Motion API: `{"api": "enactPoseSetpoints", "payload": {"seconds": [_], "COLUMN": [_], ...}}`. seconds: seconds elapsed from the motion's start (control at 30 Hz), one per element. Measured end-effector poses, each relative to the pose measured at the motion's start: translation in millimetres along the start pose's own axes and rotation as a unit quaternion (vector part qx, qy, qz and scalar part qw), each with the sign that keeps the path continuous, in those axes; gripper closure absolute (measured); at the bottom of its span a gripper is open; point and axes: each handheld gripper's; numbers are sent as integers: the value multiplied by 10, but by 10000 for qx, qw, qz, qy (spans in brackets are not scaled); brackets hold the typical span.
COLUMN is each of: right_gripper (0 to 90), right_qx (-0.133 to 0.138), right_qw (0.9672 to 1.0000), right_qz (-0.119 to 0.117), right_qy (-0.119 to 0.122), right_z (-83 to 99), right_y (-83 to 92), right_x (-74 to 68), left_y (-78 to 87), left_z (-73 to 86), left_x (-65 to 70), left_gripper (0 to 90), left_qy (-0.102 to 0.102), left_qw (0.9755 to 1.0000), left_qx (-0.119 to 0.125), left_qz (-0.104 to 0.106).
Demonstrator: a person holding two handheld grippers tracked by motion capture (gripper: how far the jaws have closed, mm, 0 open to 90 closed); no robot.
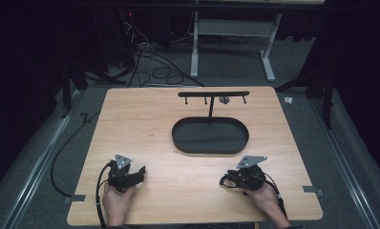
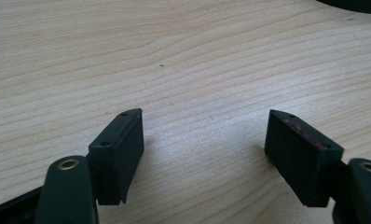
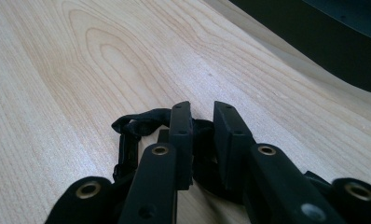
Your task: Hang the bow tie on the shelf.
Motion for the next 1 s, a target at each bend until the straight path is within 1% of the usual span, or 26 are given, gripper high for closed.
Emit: {"api": "enactPoseSetpoints", "payload": {"seconds": [0.07,0.13,0.2,0.33,0.43,0.47,0.5,0.53,0.6,0.67,0.73,0.77,0.83,0.87,0.93,0.97,1.0], "right_gripper": [804,806,808,809,809,809,809,809,809,809,809,809,809,809,809,809,810], "right_qx": [-4,21,202,434,518,621,621,710,747,837,858,918,927,973,988,1021,1014], "right_qw": [10000,10000,9997,9987,9981,9973,9973,9964,9961,9949,9947,9939,9936,9930,9927,9924,9923], "right_qz": [-1,52,102,191,225,260,260,325,338,423,447,500,521,579,593,614,633], "right_qy": [-24,-53,-108,-205,-255,-305,-305,-318,-325,-367,-351,-352,-370,-347,-344,-304,-325], "right_z": [0,2,7,7,0,-14,-14,-27,-32,-62,-71,-95,-109,-139,-154,-169,-180], "right_y": [4,21,79,186,242,312,312,368,387,460,477,524,548,590,609,628,639], "right_x": [3,3,20,67,93,127,127,153,165,212,223,247,258,276,282,295,297], "left_y": [0,0,1,1,0,0,0,0,0,0,0,0,0,0,0,0,0], "left_z": [0,0,0,0,0,0,0,0,0,0,0,0,0,0,0,0,0], "left_x": [0,0,-1,-1,-1,-2,-2,-1,-1,-1,-1,-1,-1,-1,-1,-1,-1], "left_gripper": [287,287,287,287,287,287,287,287,287,287,287,287,287,287,287,287,287], "left_qy": [-2,-1,-3,-2,2,2,2,4,2,3,3,2,3,2,2,3,2], "left_qw": [10000,10000,10000,10000,10000,10000,10000,10000,10000,10000,10000,10000,10000,10000,10000,10000,10000], "left_qx": [0,0,-6,-6,0,0,0,1,1,2,1,1,1,1,1,1,1], "left_qz": [-1,-1,4,3,4,5,5,6,6,5,6,5,6,6,6,6,5]}}
Point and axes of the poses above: each handheld gripper's, and its own axes: y roughly backward along the jaws, z roughly out of its underside, x roughly to its right, and after that the axes turned 7 degrees about y, right-handed
